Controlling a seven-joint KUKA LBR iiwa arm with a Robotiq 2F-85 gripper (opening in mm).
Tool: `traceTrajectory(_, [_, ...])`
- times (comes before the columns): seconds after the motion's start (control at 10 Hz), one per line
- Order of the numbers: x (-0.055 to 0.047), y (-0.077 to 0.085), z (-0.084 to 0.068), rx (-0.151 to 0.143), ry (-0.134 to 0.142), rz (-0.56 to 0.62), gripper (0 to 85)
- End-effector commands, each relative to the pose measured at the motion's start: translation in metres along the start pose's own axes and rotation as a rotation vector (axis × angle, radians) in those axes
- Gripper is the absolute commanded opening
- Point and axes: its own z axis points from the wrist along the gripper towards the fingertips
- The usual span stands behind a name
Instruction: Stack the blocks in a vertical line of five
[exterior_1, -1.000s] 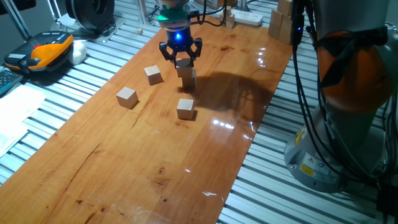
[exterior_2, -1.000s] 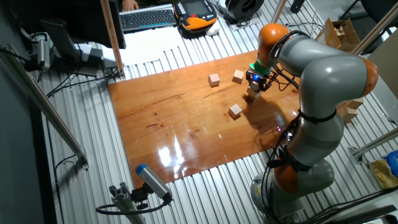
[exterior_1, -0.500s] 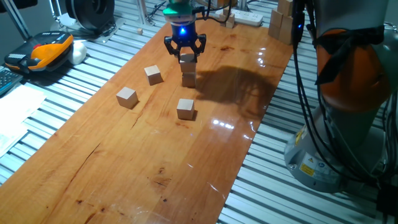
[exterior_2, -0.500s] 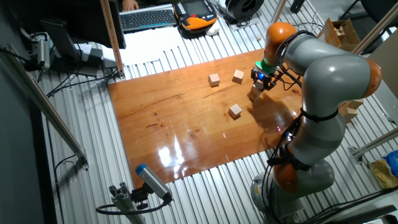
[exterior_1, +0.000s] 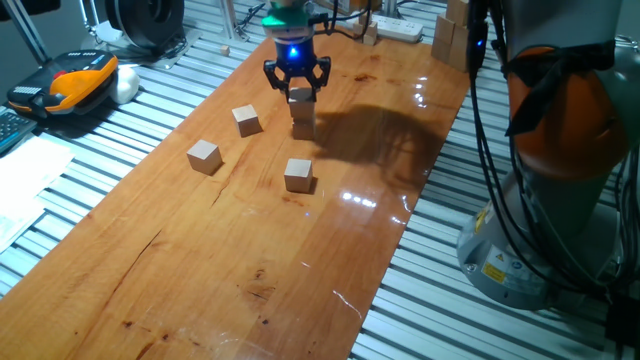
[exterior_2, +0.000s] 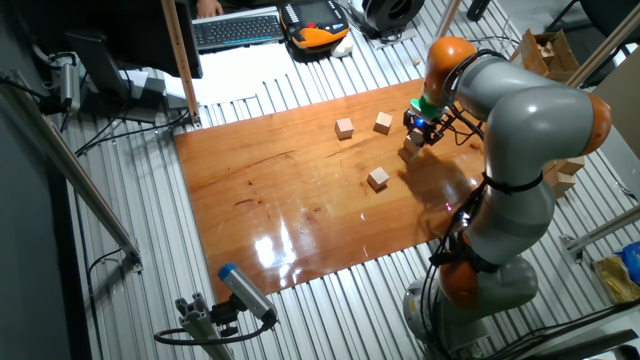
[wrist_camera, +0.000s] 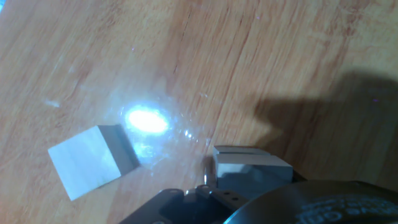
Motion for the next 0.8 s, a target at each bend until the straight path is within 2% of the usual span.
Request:
traceTrajectory(0.0, [-0.0001,-0.0001,0.0002,-0.002,0.002,0.002,0.0])
traceTrajectory(0.3, [-0.0006,-0.0004,0.0011,-0.023,0.024,0.054,0.0])
traceTrajectory(0.7, [-0.0005,-0.0013,0.0024,-0.029,0.027,0.042,0.0])
